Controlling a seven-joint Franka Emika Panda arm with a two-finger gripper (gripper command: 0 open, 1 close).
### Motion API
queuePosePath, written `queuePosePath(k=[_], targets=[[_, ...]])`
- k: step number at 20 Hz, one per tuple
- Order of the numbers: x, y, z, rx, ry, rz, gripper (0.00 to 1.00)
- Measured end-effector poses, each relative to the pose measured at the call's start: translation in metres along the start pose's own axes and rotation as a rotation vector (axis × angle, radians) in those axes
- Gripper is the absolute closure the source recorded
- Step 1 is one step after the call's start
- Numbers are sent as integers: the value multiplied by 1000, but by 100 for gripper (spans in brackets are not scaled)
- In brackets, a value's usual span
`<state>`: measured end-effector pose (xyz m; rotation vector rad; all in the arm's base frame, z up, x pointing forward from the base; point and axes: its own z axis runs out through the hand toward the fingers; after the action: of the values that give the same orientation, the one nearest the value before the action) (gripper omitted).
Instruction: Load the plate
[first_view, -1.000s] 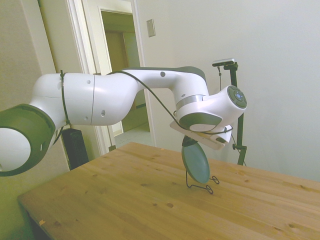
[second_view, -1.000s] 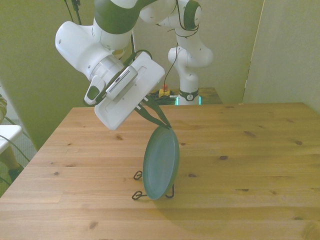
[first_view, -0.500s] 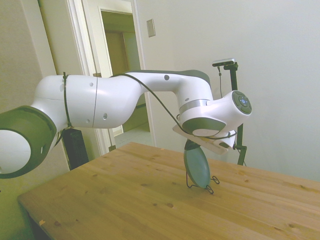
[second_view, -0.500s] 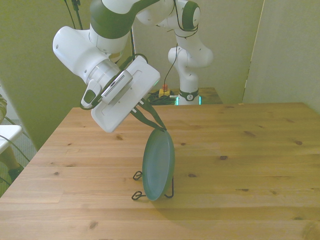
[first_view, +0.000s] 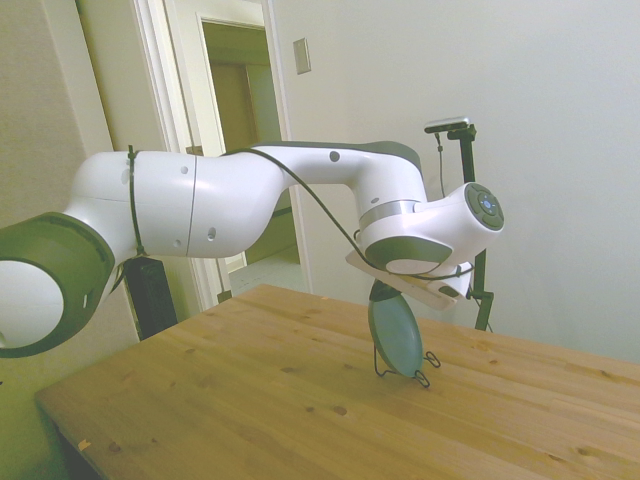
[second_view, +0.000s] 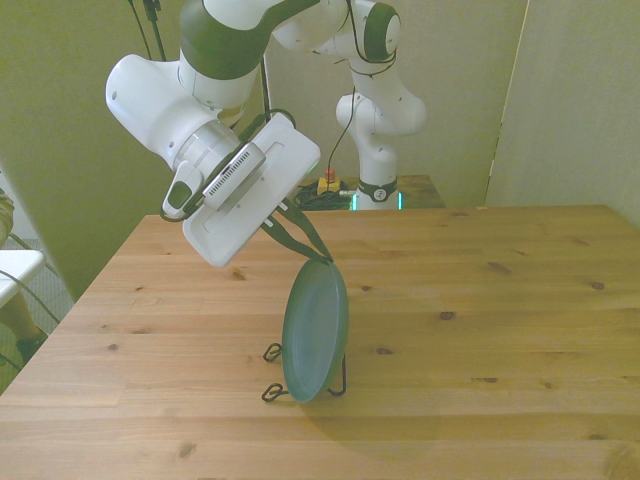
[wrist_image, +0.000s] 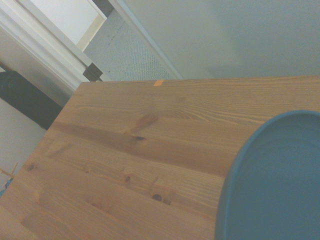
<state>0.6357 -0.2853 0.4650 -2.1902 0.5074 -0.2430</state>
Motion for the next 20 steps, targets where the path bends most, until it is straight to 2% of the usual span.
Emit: queuePosePath(k=[8, 14, 17, 20], targets=[[-1, -7, -6, -1, 9, -11, 0], [-18, -35, -38, -18, 84, -53, 0], [-38, -49, -46, -66, 121, -81, 0], [-64, -53, -35, -133, 107, -113, 0]])
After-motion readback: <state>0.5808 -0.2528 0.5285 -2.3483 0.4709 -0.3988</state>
